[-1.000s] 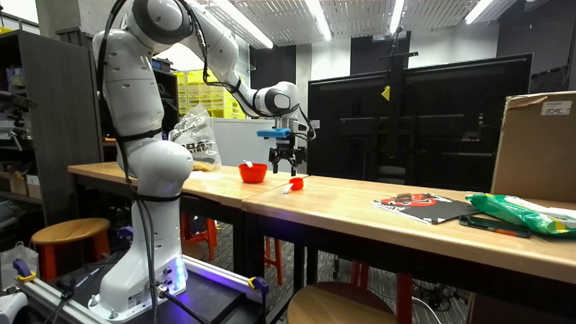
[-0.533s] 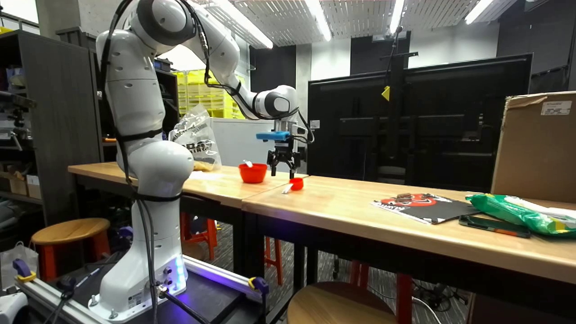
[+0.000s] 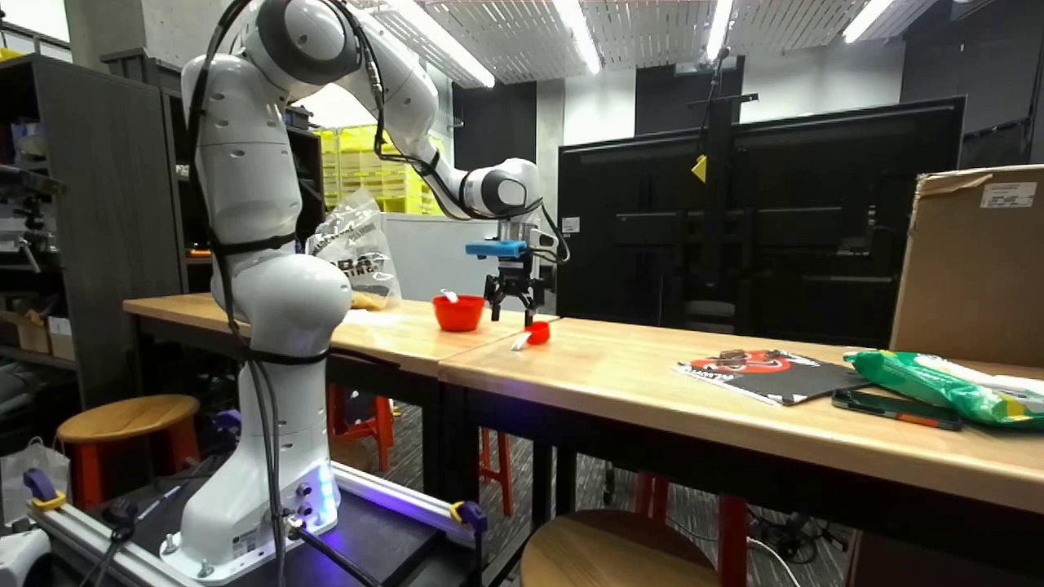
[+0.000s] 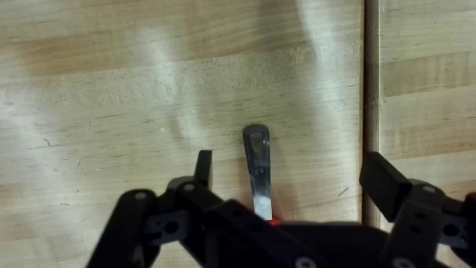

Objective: Put the measuring cup in the red bowl

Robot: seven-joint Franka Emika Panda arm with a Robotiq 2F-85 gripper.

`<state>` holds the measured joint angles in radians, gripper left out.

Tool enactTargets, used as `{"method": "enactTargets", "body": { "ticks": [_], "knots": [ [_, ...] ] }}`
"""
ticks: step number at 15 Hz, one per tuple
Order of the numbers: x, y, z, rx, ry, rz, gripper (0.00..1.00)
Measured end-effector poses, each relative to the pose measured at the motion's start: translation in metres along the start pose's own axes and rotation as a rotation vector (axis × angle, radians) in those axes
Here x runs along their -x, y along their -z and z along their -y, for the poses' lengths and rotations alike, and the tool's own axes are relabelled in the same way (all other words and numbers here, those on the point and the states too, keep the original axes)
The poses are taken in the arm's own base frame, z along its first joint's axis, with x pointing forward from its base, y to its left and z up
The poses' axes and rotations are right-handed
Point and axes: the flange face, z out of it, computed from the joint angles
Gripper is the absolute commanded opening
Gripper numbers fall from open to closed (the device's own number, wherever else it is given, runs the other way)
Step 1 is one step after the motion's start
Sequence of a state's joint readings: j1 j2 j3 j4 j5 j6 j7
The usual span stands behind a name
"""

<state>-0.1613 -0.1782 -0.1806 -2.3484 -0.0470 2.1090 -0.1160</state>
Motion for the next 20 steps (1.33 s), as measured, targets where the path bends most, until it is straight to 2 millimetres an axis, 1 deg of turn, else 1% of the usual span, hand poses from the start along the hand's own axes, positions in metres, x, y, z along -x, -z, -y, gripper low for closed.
{"method": "enactTargets", "body": {
  "ticks": [7,20],
  "knots": [
    [0.0012,0.0062,0.0059,-0.004,0.007,-0.006,1.0],
    [0.0009,0.0037,0.0066,-0.004,0.017,0.0,1.0]
  ]
}}
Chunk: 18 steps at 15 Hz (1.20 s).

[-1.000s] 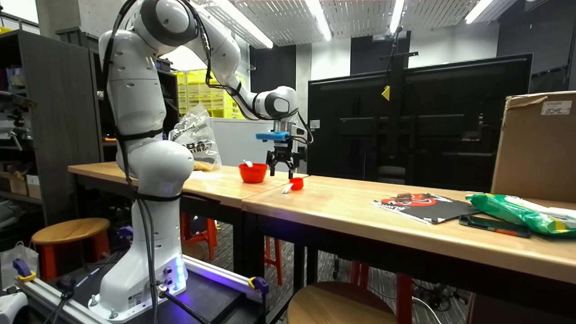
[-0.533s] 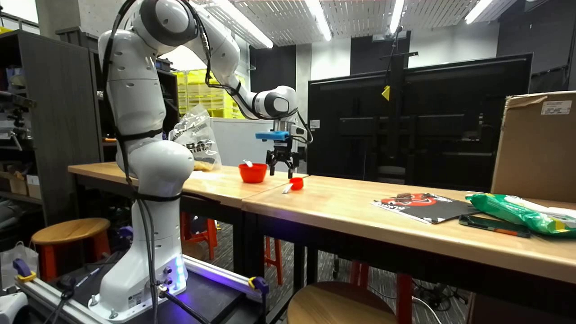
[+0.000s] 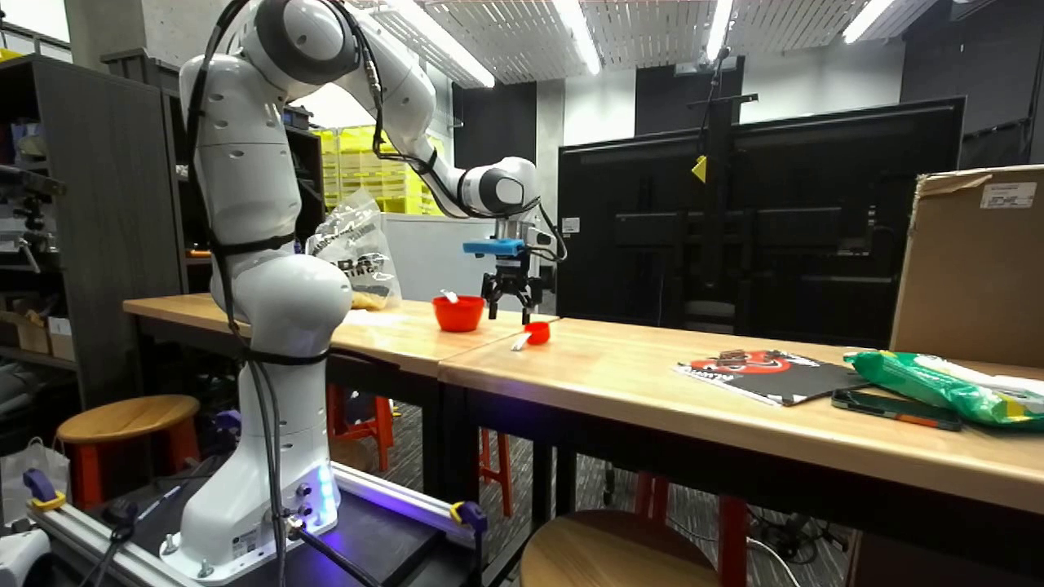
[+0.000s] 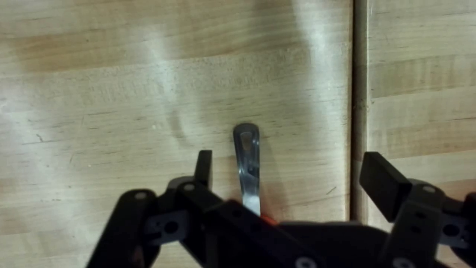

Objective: Put the measuring cup in the red bowl

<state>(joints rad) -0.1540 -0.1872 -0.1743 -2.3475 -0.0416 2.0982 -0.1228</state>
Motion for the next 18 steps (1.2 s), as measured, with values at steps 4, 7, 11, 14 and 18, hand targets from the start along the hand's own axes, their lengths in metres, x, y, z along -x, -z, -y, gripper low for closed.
{"method": "enactTargets", "body": {
  "ticks": [4,7,11,14,18],
  "knots": [
    [-0.001,-0.003,0.001,0.003,0.039,0.0,1.0],
    [-0.005,-0.004,-0.005,0.011,0.087,-0.032,1.0],
    [-0.012,-0.016,-0.03,0.006,0.108,-0.083,1.0],
    [-0.016,-0.027,-0.046,-0.012,0.099,-0.104,1.0],
    [-0.022,-0.034,-0.05,-0.007,0.097,-0.131,1.0]
  ]
}}
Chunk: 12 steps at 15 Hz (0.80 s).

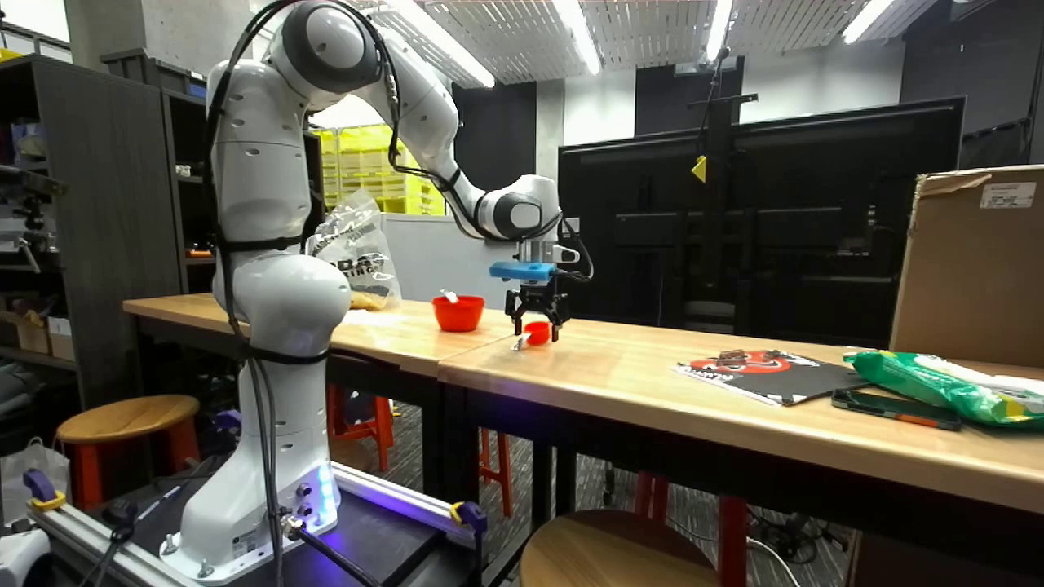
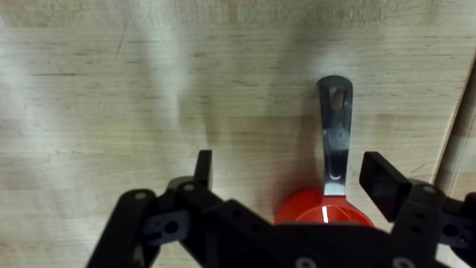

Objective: Put the measuring cup in the red bowl

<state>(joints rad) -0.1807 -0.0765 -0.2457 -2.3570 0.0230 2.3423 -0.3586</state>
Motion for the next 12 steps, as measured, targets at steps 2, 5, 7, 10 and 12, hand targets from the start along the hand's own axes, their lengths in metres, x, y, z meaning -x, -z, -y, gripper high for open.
{"method": "enactTargets", "body": {
  "ticks": [2,5,7,10,12],
  "knots": [
    [-0.002,0.0,0.002,0.004,0.008,-0.009,0.93],
    [-0.005,-0.001,0.006,0.008,0.019,-0.017,0.61],
    [-0.006,-0.001,0.01,0.009,0.027,-0.019,0.45],
    [-0.007,-0.001,0.012,0.009,0.032,-0.021,0.22],
    [-0.007,-0.001,0.012,0.01,0.031,-0.022,0.06]
  ]
}}
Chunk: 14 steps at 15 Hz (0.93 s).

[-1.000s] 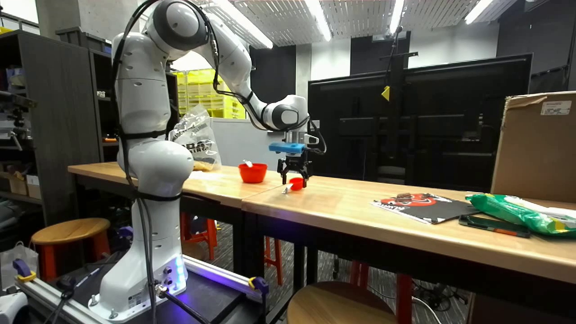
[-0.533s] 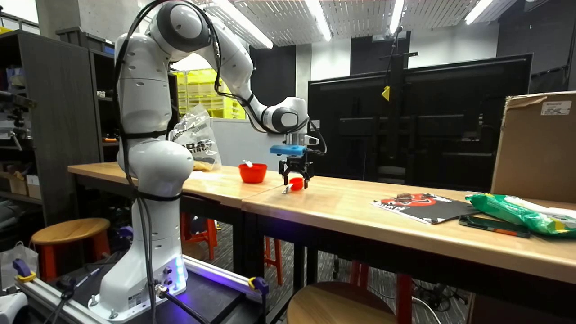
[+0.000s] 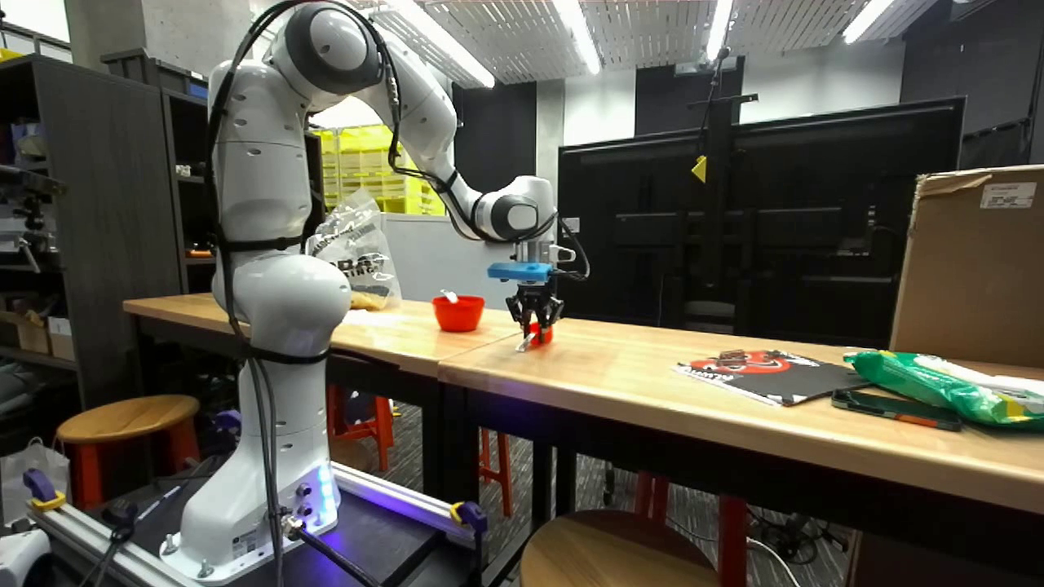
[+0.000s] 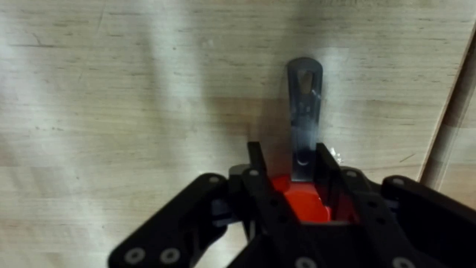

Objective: Put the measuring cup in the red bowl

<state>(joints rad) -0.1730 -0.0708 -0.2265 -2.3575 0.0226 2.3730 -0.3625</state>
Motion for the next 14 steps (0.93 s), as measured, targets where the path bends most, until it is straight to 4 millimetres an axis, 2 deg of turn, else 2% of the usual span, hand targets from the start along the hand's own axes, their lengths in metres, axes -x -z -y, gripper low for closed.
{"method": "enactTargets", "body": {
  "ticks": [2,4,9,12,14],
  "knots": [
    [0.001,0.0,-0.002,0.0,-0.004,0.0,0.0],
    [0.002,0.0,-0.005,0.001,-0.011,-0.002,0.04],
    [0.003,0.003,-0.011,0.011,-0.023,-0.006,0.04],
    [0.0,0.019,-0.005,0.048,-0.008,-0.022,0.04],
    [-0.005,0.039,0.006,0.084,0.014,-0.042,0.04]
  ]
}}
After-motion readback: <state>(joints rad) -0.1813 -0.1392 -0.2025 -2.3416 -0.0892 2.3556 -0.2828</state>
